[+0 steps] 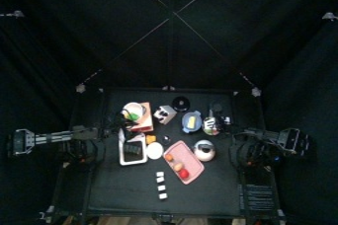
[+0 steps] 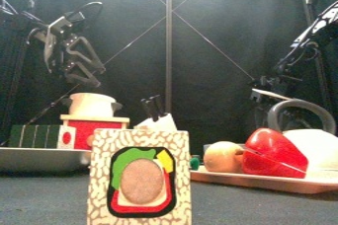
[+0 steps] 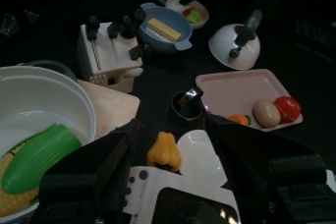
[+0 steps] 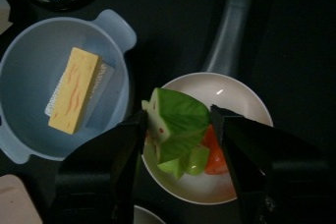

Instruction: Place starfruit top on plate

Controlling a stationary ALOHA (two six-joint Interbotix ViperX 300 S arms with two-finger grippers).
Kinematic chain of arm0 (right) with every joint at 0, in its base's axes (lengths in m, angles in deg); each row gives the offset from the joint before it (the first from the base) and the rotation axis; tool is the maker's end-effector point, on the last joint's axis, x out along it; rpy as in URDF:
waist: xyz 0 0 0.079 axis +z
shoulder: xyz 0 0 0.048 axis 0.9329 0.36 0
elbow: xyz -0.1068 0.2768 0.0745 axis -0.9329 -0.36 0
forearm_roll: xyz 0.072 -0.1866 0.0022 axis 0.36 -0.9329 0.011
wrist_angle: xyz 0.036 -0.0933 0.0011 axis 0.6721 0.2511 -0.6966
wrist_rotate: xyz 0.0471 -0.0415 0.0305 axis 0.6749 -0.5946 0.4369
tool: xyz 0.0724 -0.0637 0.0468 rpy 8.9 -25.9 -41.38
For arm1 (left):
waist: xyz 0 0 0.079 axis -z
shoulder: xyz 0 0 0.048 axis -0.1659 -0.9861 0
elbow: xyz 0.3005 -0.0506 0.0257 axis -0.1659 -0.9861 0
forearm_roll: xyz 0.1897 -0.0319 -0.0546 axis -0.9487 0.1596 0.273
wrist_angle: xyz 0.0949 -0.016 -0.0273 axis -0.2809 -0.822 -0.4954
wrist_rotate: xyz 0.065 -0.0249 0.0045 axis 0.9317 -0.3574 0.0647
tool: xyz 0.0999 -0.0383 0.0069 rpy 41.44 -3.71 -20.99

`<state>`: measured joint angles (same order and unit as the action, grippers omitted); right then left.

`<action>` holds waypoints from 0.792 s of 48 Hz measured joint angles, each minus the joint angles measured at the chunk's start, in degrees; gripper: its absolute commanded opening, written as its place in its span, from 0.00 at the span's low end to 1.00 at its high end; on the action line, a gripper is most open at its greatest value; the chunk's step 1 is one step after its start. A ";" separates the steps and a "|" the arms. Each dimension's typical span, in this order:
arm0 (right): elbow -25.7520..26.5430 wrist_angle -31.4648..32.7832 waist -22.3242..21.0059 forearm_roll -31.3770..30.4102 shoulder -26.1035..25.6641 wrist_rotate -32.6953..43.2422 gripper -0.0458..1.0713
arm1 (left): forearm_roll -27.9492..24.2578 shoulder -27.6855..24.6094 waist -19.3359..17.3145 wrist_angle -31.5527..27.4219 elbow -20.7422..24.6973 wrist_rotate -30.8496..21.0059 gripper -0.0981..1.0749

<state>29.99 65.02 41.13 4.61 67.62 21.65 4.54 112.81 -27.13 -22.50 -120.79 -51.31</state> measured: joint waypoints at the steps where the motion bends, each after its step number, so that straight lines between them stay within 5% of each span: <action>1: 0.00 -0.09 0.26 0.00 0.00 0.00 0.73 | 0.00 -0.09 0.00 0.00 0.00 0.00 0.86; 23: 5.80 -0.35 15.21 1.58 -3.43 0.35 0.73 | 0.00 0.00 0.00 0.00 0.00 0.18 0.85; 38: 11.78 -3.34 26.89 1.49 4.39 0.18 0.73 | 0.00 0.00 0.00 0.00 0.00 0.09 0.86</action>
<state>41.77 61.68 68.02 6.10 72.02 21.83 4.54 112.81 -27.13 -22.50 -120.79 -51.22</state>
